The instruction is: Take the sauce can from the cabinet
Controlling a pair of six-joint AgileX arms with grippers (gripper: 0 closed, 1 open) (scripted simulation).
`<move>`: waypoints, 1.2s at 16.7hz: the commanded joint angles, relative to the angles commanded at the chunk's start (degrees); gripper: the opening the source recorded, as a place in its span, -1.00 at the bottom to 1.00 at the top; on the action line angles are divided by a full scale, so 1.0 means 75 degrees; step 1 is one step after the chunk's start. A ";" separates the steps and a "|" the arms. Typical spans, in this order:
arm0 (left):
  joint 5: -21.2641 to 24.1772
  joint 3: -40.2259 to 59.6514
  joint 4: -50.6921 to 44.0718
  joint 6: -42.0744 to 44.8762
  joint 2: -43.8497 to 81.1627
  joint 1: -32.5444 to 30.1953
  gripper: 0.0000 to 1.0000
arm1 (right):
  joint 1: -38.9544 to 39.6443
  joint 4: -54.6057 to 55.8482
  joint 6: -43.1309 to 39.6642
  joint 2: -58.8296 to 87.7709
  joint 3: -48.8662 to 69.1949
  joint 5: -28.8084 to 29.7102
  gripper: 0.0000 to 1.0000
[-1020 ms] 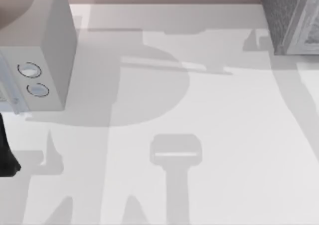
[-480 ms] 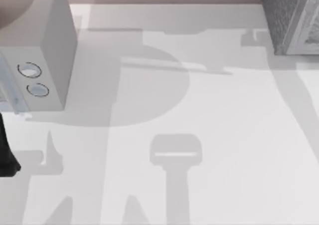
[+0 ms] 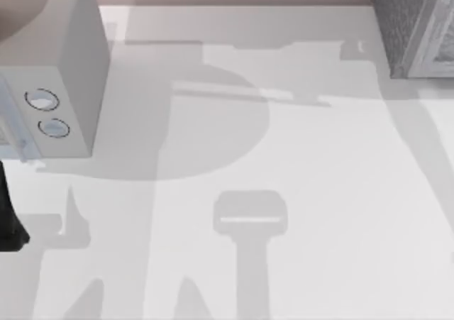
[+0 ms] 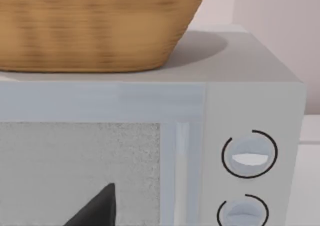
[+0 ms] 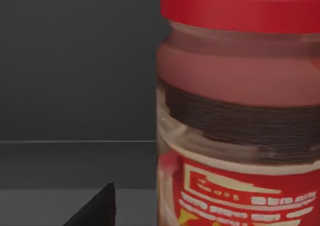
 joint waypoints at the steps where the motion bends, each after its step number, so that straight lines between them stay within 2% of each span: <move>1: 0.0000 0.0000 0.0000 0.0000 0.0000 0.0000 1.00 | -0.0030 0.0010 0.0001 0.0173 0.0174 -0.0032 1.00; 7: 0.0000 0.0000 0.0000 0.0000 0.0000 0.0000 1.00 | -0.0237 0.0085 0.0000 0.1489 0.1407 -0.0219 1.00; 11: 0.0000 0.0000 0.0000 0.0000 0.0000 0.0000 1.00 | -0.0259 0.0094 -0.0001 0.1553 0.1471 -0.0239 1.00; 20: 0.0000 0.0000 0.0000 0.0000 0.0000 0.0000 1.00 | -0.0259 0.0094 -0.0001 0.1553 0.1471 -0.0239 -0.36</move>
